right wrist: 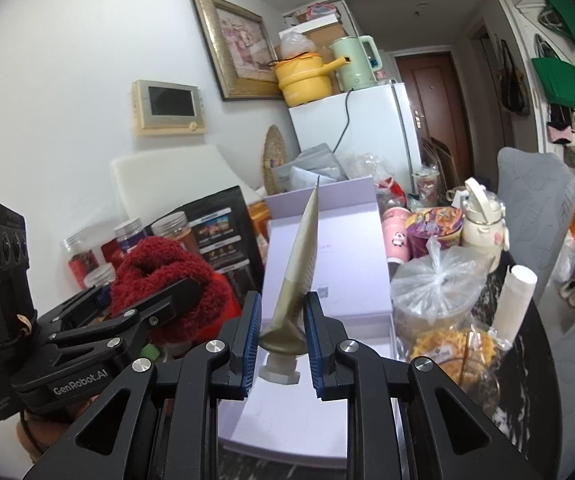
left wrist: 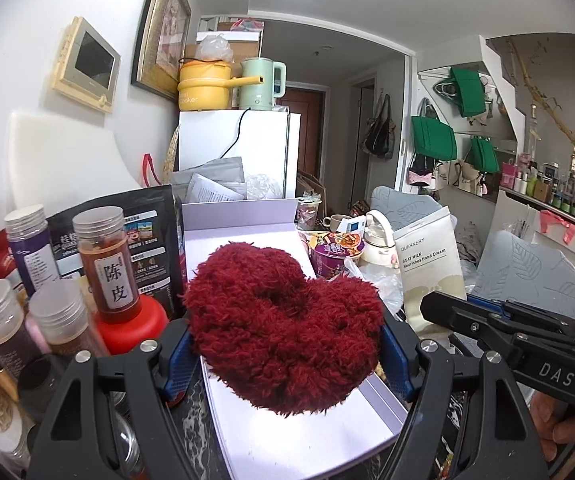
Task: Organize soft objects
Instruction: 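Carry the heart and the cream tube over to the open lavender box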
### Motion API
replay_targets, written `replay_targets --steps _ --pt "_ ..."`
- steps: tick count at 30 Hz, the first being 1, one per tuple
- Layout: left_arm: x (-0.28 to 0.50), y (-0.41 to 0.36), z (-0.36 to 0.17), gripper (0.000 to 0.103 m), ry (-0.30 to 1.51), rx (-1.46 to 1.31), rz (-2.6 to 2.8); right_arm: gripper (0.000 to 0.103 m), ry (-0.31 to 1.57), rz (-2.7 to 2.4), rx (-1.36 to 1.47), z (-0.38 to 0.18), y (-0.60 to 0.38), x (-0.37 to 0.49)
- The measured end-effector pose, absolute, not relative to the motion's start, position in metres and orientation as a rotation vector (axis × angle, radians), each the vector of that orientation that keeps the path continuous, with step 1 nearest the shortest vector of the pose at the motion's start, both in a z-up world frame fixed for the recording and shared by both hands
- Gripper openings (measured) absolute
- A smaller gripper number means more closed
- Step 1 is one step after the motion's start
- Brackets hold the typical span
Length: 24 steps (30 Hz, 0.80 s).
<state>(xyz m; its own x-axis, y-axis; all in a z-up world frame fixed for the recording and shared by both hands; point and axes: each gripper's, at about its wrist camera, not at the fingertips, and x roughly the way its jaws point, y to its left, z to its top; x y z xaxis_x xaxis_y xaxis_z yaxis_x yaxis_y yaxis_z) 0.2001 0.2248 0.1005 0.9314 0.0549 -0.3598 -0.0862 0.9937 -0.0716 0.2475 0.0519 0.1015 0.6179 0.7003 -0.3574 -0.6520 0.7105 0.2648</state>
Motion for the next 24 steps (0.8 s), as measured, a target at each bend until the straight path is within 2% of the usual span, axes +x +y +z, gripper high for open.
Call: replay_targets --steps 24 --pt "0.288 0.230 0.043 0.076 0.548 -0.030 0.135 0.021 0.595 0.645 0.036 0.044 0.077 0.328"
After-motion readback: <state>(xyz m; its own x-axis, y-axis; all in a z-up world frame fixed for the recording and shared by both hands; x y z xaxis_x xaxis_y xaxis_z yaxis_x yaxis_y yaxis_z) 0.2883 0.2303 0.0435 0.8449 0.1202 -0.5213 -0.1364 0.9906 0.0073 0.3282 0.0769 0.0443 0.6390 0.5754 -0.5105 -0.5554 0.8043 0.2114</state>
